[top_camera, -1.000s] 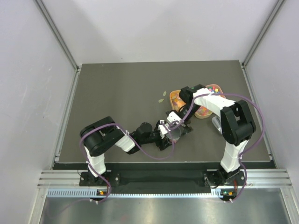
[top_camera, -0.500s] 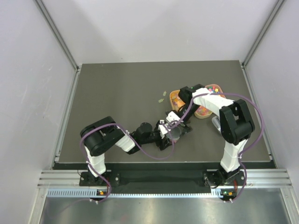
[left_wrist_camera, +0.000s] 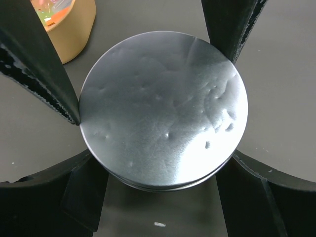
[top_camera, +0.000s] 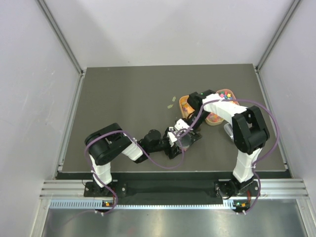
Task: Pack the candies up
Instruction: Screw the bottle lid onto the packing bottle.
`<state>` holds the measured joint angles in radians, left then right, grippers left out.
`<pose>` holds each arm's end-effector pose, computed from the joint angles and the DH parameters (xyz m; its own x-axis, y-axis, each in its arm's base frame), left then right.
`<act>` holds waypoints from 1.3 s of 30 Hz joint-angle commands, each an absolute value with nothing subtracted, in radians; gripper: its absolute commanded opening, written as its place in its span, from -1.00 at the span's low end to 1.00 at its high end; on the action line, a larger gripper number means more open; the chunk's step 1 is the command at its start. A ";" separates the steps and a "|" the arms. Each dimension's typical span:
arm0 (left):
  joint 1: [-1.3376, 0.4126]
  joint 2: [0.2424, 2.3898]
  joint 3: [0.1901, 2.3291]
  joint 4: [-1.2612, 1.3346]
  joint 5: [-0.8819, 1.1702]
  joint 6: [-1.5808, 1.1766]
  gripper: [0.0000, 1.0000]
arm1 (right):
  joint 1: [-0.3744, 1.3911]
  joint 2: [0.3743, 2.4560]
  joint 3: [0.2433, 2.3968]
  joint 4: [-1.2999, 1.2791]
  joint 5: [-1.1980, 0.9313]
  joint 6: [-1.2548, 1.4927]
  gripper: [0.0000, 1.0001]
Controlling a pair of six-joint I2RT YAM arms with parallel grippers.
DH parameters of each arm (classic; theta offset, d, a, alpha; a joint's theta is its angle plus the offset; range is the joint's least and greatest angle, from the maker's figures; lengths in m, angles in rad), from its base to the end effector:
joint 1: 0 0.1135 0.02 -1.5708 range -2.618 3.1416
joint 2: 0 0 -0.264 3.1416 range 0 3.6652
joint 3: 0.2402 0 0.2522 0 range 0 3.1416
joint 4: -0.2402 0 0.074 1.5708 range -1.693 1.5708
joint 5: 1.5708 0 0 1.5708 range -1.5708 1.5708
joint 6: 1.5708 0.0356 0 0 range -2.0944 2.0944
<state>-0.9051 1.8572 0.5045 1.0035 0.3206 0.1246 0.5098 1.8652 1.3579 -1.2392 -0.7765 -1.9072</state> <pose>0.1811 -0.2487 0.1037 -0.0942 0.3109 -0.9458 0.9484 0.3171 0.0098 0.2693 0.1791 0.2017 0.5114 -0.4856 -0.7090 -0.7316 -0.6788 -0.0628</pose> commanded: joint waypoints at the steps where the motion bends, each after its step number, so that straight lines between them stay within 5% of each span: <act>1: -0.911 1.901 0.495 0.839 0.262 0.127 0.27 | 0.543 1.789 1.280 -1.152 -0.842 -1.795 0.08; 34: -0.899 1.822 0.459 0.867 0.086 0.123 0.04 | 0.733 1.660 0.920 -0.560 -0.621 -0.684 -0.01; 37: -0.893 1.824 0.457 0.880 0.081 0.124 0.08 | 0.749 1.654 0.905 -0.540 -0.604 -0.666 -0.02; 39: -0.893 1.827 0.457 0.882 0.077 0.129 0.32 | 0.749 1.651 0.902 -0.541 -0.604 -0.672 -0.02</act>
